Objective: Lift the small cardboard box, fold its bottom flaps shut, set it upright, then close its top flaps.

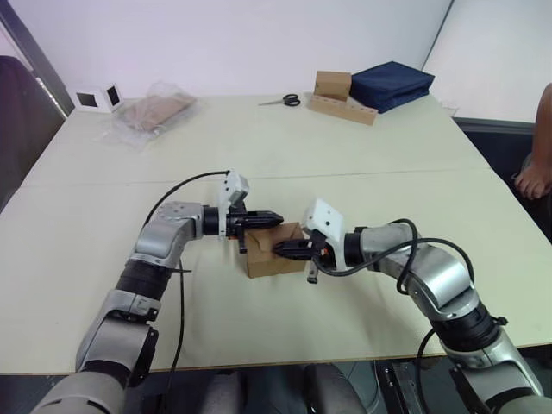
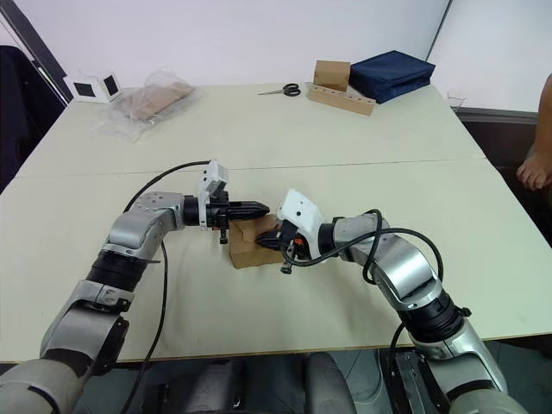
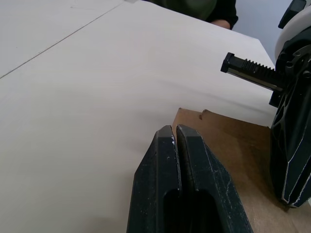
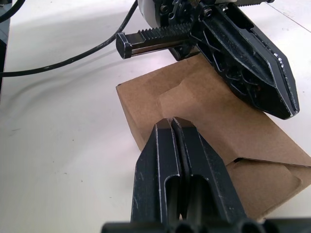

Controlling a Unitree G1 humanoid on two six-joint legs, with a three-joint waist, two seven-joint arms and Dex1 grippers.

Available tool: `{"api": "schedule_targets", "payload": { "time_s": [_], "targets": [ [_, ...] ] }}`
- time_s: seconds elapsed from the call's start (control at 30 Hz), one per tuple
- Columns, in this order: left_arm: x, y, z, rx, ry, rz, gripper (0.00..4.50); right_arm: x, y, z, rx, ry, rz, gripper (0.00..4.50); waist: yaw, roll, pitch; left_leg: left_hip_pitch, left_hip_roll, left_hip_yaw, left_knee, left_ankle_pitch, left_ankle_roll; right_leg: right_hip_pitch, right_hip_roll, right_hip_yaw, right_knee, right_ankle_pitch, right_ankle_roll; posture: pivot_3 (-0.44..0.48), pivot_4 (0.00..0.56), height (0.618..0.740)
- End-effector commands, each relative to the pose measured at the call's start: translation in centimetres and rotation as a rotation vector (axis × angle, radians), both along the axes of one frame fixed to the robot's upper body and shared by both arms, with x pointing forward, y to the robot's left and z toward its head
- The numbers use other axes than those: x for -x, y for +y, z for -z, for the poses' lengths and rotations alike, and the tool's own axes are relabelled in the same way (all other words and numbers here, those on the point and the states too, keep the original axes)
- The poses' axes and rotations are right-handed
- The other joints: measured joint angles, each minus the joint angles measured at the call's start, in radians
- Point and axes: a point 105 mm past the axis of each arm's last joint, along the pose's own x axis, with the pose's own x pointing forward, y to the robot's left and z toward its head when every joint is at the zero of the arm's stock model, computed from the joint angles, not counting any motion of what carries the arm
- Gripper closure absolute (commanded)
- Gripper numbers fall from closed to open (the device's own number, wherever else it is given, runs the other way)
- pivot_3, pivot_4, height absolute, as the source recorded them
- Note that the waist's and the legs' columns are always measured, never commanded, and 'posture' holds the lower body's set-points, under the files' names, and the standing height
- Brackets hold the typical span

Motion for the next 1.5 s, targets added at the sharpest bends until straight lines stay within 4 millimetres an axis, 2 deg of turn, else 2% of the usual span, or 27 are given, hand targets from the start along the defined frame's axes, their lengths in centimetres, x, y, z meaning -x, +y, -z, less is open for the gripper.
{"api": "schedule_targets", "payload": {
  "time_s": [0.03,0.27,0.5,0.67,1.03,1.07,1.2,1.37,1.5],
  "targets": [
    [0.3,0.3,-1.5,0.021,-0.038,0.013,4.42,-0.4,-0.1,0.0,0.007,-0.026,0.017,4.50,-0.001,0.000,0.000,0.000,0.000,0.000,0.000,0.000,0.000,0.000,0.000,0.000,0.000,0.000,0.000,0.000,0.150,0.740],
    [0.6,1.0,-2.4,0.052,-0.021,0.010,4.42,-0.9,-0.1,-0.1,0.006,-0.051,0.036,4.50,-0.001,0.000,0.000,0.000,0.000,0.000,0.000,0.000,0.000,0.000,0.000,0.000,0.000,0.000,0.000,0.000,0.150,0.740],
    [1.3,0.9,-2.6,0.049,-0.039,0.036,4.42,-1.5,0.0,-0.3,-0.002,-0.063,0.044,4.50,-0.002,0.000,0.000,0.000,0.000,0.000,0.000,0.000,0.000,0.000,0.000,0.000,0.000,0.000,0.000,0.000,0.150,0.740],
    [2.5,0.8,-2.0,0.010,-0.042,0.086,4.42,-1.3,0.1,-0.4,0.004,-0.069,0.031,4.50,-0.002,0.000,0.000,0.000,0.000,0.000,0.000,0.000,0.000,0.000,0.000,0.000,0.000,0.000,0.000,0.000,0.150,0.740],
    [2.1,1.0,-1.1,-0.037,-0.064,0.058,4.42,-0.7,0.0,-0.7,-0.002,-0.056,0.012,4.50,-0.001,0.000,0.000,0.000,0.000,0.000,0.000,0.000,0.000,0.000,0.000,0.000,0.000,0.000,0.000,0.000,0.150,0.740],
    [2.1,1.1,-1.0,-0.042,-0.064,0.056,4.42,-0.6,0.0,-0.9,-0.008,-0.056,0.007,4.50,-0.001,0.000,0.000,0.000,0.000,0.000,0.000,0.000,0.000,0.000,0.000,0.000,0.000,0.000,0.000,0.000,0.150,0.740],
    [2.3,1.2,-0.1,-0.077,-0.065,0.057,4.42,-0.5,-0.4,-4.0,-0.126,-0.060,0.022,4.50,-0.001,0.000,0.000,0.000,0.000,0.000,0.000,0.000,0.000,0.000,0.000,0.000,0.000,0.000,0.000,0.000,0.150,0.740],
    [2.8,1.4,0.4,-0.091,-0.064,0.062,4.42,-1.0,-0.7,-5.5,-0.193,-0.058,0.054,4.50,-0.002,0.000,0.000,0.000,0.000,0.000,0.000,0.000,0.000,0.000,0.000,0.000,0.000,0.000,0.000,0.000,0.150,0.740],
    [3.4,1.9,0.5,-0.093,-0.059,0.043,4.42,-1.6,-0.8,-3.4,-0.153,-0.019,0.075,4.50,-0.003,0.000,0.000,0.000,0.000,0.000,-0.001,0.000,0.000,0.000,0.000,0.000,0.000,0.000,0.000,0.000,0.150,0.740]
  ]
}}
